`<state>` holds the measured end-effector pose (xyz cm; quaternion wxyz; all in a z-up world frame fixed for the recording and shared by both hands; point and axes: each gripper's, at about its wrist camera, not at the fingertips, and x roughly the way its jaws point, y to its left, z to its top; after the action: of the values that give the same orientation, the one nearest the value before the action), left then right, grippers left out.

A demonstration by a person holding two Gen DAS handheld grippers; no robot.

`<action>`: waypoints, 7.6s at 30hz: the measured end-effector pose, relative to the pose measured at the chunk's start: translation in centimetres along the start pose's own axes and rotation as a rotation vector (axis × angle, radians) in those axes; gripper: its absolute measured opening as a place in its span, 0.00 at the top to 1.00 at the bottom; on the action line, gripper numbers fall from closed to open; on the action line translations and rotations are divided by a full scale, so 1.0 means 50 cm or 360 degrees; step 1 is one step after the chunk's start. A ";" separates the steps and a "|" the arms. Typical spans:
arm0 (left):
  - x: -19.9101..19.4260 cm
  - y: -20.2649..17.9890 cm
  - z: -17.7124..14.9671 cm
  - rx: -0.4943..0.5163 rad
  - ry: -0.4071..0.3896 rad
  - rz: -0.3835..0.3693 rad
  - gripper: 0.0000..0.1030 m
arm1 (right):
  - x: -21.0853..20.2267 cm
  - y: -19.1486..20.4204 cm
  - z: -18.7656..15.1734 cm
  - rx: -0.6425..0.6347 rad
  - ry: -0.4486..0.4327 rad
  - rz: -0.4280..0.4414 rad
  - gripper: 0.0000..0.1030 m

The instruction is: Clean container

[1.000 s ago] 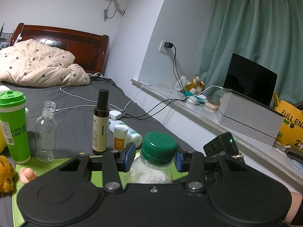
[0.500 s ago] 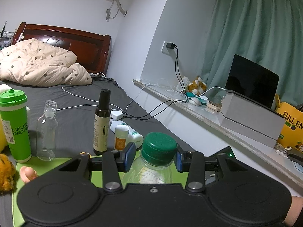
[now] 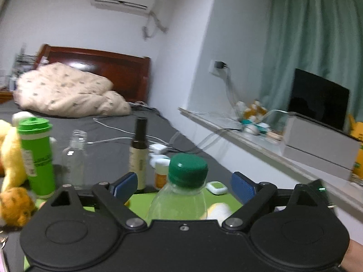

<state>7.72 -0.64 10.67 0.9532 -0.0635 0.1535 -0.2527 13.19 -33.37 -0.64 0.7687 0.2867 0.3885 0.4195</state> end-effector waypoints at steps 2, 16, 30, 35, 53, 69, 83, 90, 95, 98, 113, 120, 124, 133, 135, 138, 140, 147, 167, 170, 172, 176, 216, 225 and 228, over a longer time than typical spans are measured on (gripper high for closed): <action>-0.004 -0.016 -0.017 -0.0006 -0.0037 0.0109 0.11 | -0.021 0.004 -0.003 0.0002 -0.0051 -0.0004 0.59; 0.037 -0.113 -0.126 -0.0120 -0.0102 0.0769 0.06 | -0.096 0.006 -0.004 0.0067 -0.0212 -0.0006 0.59; 0.029 -0.195 -0.161 -0.0106 -0.0263 0.0982 0.17 | -0.084 0.007 -0.020 0.0066 -0.0183 0.0018 0.60; 0.045 -0.184 -0.159 -0.0171 -0.0259 0.0963 0.38 | -0.082 0.005 -0.024 0.0069 -0.0180 0.0023 0.60; 0.034 -0.049 -0.115 -0.0123 -0.0136 0.0527 0.39 | -0.080 -0.001 -0.029 0.0081 -0.0178 0.0023 0.59; 0.056 0.167 -0.019 0.0170 0.0106 -0.0284 0.39 | -0.077 0.006 -0.027 0.0078 -0.0174 0.0006 0.59; 0.109 0.221 -0.078 0.0154 0.0114 -0.0502 0.39 | -0.057 0.022 -0.002 0.0032 -0.0172 0.0023 0.59; 0.052 0.145 -0.086 0.0237 0.0050 -0.0379 0.08 | -0.043 0.058 0.036 -0.0055 -0.0205 0.0065 0.59; 0.014 0.129 -0.072 0.0200 -0.0042 -0.0395 0.06 | -0.043 0.096 0.069 -0.0147 -0.0237 0.0104 0.59; -0.008 0.123 -0.054 0.0209 -0.0083 -0.0461 0.06 | -0.042 0.122 0.093 -0.0204 -0.0244 0.0146 0.59; -0.001 0.122 -0.039 0.0313 0.0033 -0.0445 0.37 | 0.029 0.196 0.150 -0.0308 -0.0078 0.0375 0.59; -0.001 0.122 -0.033 0.0330 0.0055 -0.0452 0.38 | 0.049 0.178 0.165 -0.0260 -0.0060 0.0386 0.59; -0.002 0.123 -0.034 0.0321 0.0057 -0.0446 0.38 | 0.072 0.153 0.173 -0.0196 -0.0057 0.0367 0.59; -0.004 0.123 -0.034 0.0301 0.0062 -0.0450 0.38 | 0.103 0.103 0.183 -0.0059 -0.0040 0.0392 0.59; -0.004 0.122 -0.034 0.0305 0.0064 -0.0452 0.38 | 0.109 0.095 0.185 -0.0046 -0.0037 0.0370 0.59; 0.000 0.119 -0.036 0.0304 0.0073 -0.0452 0.38 | 0.120 0.079 0.183 -0.0024 -0.0016 0.0333 0.59; 0.002 0.117 -0.037 0.0299 0.0076 -0.0456 0.38 | 0.127 0.069 0.180 -0.0014 0.0001 0.0308 0.59; 0.006 0.117 -0.036 0.0273 0.0063 -0.0450 0.40 | 0.140 0.033 0.154 0.0029 0.0043 0.0207 0.59; 0.001 0.115 -0.017 0.0227 -0.0018 -0.0336 0.43 | 0.114 -0.030 0.074 0.0144 0.0085 0.0093 0.59; 0.000 0.109 -0.013 0.0236 -0.0017 -0.0322 0.43 | 0.079 -0.005 0.072 0.0110 0.0030 0.0119 0.59; -0.001 0.106 -0.012 0.0240 -0.0009 -0.0313 0.44 | 0.056 0.019 0.076 0.0068 -0.0005 0.0142 0.59; -0.002 0.105 -0.008 0.0232 0.0009 -0.0316 0.47 | 0.020 0.081 0.089 -0.0065 -0.0062 0.0191 0.59; 0.010 0.114 0.000 0.0163 0.0075 -0.0338 0.50 | 0.166 0.107 0.058 -0.0743 0.0355 -0.0117 0.59; 0.009 0.114 -0.002 0.0168 0.0083 -0.0344 0.49 | 0.196 0.095 0.029 -0.0908 0.0468 -0.0194 0.59; 0.009 0.114 -0.002 0.0170 0.0088 -0.0344 0.49 | 0.206 0.099 0.021 -0.1004 0.0522 -0.0223 0.59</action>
<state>10.68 4.03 9.32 0.9179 -0.0218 0.1583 -0.3633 15.52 -22.16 0.03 0.7736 -0.0631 0.3769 0.5056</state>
